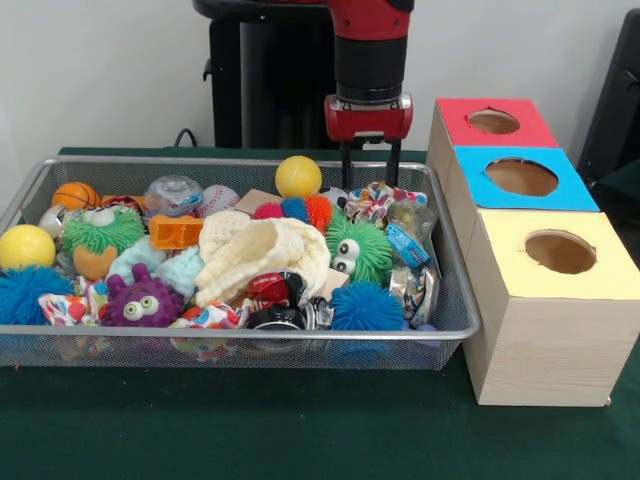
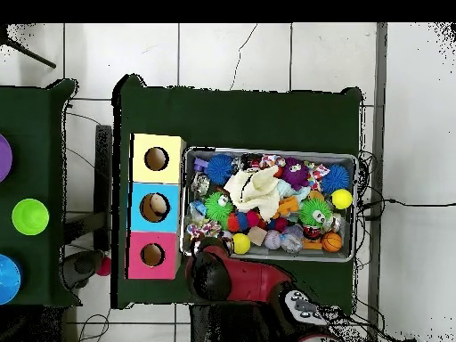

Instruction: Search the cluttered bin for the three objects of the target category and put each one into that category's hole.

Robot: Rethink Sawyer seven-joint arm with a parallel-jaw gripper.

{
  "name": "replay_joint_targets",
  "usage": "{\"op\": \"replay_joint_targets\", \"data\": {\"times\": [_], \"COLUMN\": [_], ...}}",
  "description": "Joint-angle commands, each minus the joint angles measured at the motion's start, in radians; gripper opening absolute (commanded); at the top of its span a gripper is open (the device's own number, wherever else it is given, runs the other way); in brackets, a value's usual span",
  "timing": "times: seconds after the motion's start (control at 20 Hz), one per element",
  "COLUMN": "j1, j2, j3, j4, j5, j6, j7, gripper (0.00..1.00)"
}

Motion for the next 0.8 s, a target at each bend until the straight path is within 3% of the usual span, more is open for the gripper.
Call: {"op": "replay_joint_targets", "data": {"times": [0.05,0.7,0.75,0.8], "j1": [-0.015,-0.050,-0.051,-0.049], "j2": [0.130,0.170,0.172,0.169], "j3": [0.075,0.133,0.137,0.135], "j4": [-0.141,-0.122,-0.126,-0.127], "j5": [0.038,0.080,0.072,0.074], "j6": [-0.150,-0.219,-0.210,-0.196], "j7": [0.226,0.274,0.255,0.247], "gripper": [1.00,1.00,0.00,0.00]}}
